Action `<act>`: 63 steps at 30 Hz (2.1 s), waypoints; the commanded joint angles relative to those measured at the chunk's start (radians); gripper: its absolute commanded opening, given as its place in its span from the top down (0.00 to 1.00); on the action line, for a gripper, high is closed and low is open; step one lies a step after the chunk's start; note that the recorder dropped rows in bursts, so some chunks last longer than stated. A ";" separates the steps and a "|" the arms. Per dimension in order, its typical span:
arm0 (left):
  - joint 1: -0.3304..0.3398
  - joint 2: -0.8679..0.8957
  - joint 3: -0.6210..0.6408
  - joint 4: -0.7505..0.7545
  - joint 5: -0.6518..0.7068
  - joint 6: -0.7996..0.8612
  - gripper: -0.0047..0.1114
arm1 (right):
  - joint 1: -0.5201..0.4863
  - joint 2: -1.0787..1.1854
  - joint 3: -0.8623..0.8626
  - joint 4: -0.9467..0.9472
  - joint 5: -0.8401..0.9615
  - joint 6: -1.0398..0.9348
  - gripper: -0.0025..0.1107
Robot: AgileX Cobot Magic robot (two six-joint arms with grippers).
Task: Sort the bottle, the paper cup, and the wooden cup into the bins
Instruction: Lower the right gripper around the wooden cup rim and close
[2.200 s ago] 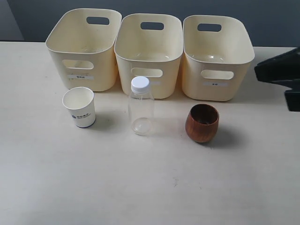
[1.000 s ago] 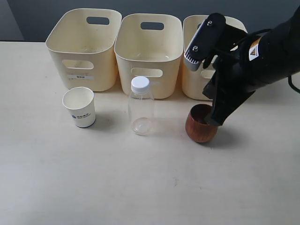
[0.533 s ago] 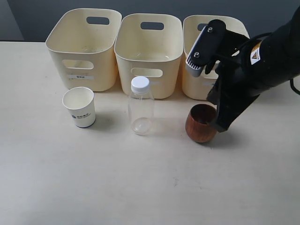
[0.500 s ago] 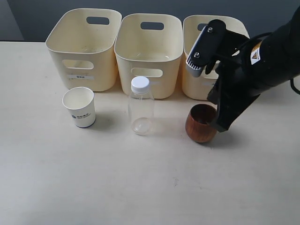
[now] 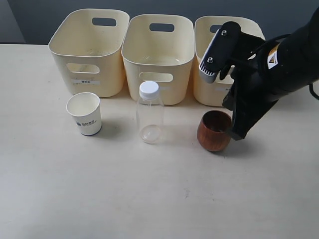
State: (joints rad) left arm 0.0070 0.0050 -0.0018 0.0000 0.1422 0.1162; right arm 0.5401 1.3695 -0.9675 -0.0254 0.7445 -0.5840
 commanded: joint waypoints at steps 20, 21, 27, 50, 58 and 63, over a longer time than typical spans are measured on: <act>0.000 -0.005 0.002 0.000 -0.007 -0.001 0.96 | 0.002 0.002 -0.005 -0.037 -0.052 -0.011 0.98; 0.000 -0.005 0.002 0.000 -0.007 -0.001 0.96 | 0.002 0.002 -0.005 -0.037 -0.048 -0.011 0.98; 0.000 -0.005 0.002 0.000 -0.007 -0.001 0.96 | 0.002 0.002 -0.005 0.009 0.020 -0.060 0.64; 0.000 -0.005 0.002 0.000 -0.007 -0.001 0.96 | 0.002 0.002 -0.005 0.217 -0.063 -0.150 0.39; 0.000 -0.005 0.002 0.000 -0.007 -0.001 0.96 | 0.002 0.002 -0.005 0.217 -0.058 -0.153 0.39; 0.000 -0.005 0.002 0.000 -0.007 -0.001 0.96 | 0.002 0.002 -0.005 0.222 -0.055 -0.153 0.39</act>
State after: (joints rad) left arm 0.0070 0.0050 -0.0018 0.0000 0.1422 0.1162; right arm 0.5421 1.3695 -0.9675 0.1923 0.6922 -0.7306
